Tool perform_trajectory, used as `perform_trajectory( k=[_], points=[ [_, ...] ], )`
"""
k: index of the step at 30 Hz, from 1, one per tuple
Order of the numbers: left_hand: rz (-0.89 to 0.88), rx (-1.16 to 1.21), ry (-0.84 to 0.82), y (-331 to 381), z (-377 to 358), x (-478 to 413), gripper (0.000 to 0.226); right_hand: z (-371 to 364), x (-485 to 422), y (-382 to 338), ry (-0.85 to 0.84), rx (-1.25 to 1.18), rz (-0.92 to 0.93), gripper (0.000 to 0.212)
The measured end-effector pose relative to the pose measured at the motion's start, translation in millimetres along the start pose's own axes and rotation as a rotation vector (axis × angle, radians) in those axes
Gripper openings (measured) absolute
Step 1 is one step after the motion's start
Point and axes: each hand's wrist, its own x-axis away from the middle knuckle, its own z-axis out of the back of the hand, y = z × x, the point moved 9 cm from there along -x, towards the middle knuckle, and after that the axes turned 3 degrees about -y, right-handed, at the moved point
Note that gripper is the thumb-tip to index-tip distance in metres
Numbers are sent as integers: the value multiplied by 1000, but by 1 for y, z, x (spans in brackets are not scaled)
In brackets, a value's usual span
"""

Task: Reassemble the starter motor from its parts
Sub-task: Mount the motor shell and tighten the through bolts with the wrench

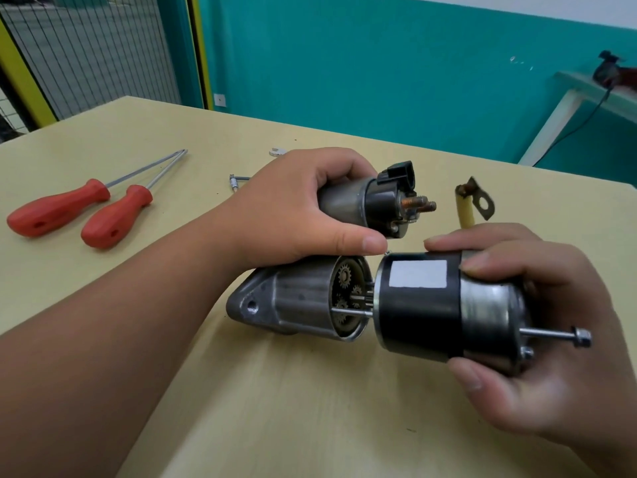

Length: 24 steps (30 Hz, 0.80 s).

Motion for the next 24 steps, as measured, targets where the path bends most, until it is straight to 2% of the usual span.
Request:
perform_trajectory(
  k=[5, 13, 24],
  points=[
    [-9, -33, 27, 1, -3, -2, 37, -2, 2, 7, 11, 22, -39, 50],
    [-24, -9, 16, 2, -3, -2, 38, -10, -1, 1, -47, 87, 2, 62],
    [-26, -27, -7, 4, -6, -3, 37, -7, 2, 16, -100, 78, -105, 67]
  ],
)
